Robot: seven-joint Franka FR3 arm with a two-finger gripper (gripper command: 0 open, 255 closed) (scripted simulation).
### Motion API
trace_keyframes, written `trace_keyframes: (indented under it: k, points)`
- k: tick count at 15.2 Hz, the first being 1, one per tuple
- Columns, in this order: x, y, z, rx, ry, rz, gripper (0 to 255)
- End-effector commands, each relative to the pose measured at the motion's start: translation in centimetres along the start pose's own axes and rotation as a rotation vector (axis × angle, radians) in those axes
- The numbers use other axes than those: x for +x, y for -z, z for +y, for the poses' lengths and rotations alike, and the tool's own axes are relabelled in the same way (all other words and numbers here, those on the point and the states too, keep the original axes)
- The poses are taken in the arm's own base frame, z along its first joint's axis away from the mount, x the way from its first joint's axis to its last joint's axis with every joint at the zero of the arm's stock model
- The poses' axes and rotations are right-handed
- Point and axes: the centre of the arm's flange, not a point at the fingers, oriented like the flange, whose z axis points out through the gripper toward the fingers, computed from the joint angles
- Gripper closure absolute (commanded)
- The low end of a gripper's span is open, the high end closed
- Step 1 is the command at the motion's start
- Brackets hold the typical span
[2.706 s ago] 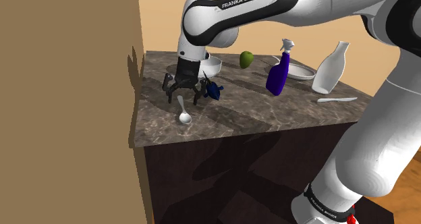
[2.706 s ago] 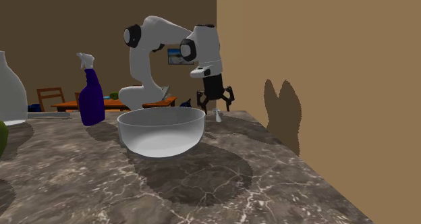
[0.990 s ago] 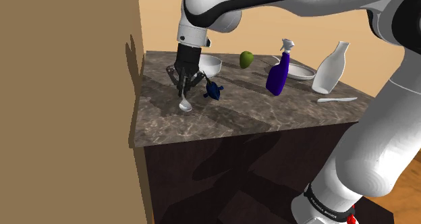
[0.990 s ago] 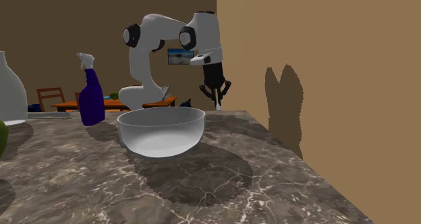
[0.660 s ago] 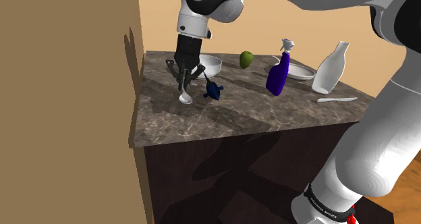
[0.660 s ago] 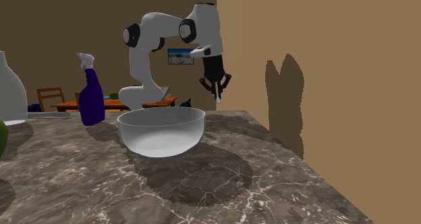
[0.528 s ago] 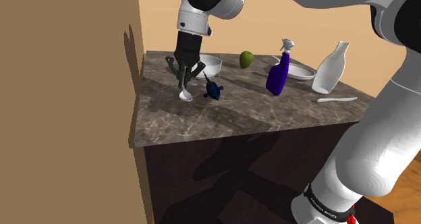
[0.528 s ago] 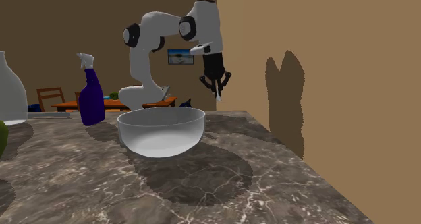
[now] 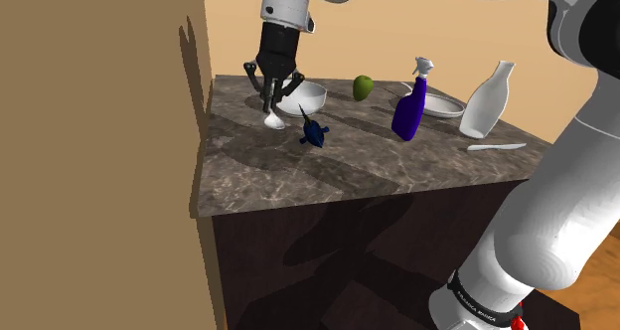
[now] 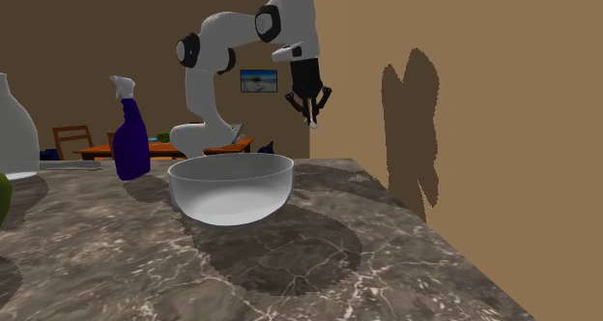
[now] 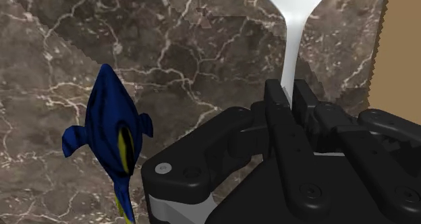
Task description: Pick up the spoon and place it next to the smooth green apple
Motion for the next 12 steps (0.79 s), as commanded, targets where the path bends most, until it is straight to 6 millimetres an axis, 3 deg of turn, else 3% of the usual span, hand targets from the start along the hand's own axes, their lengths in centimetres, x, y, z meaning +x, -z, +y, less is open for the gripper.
trace_keyframes:
  k: [1, 10, 12]
  points:
    - [-0.1, 1.1, -0.2, 0.000, 0.000, 0.000, 255]
    - [-0.8, 5.6, -0.9, 0.000, 0.000, 0.000, 255]
    - [0.3, 6.1, 1.5, 0.000, 0.000, 0.000, 255]
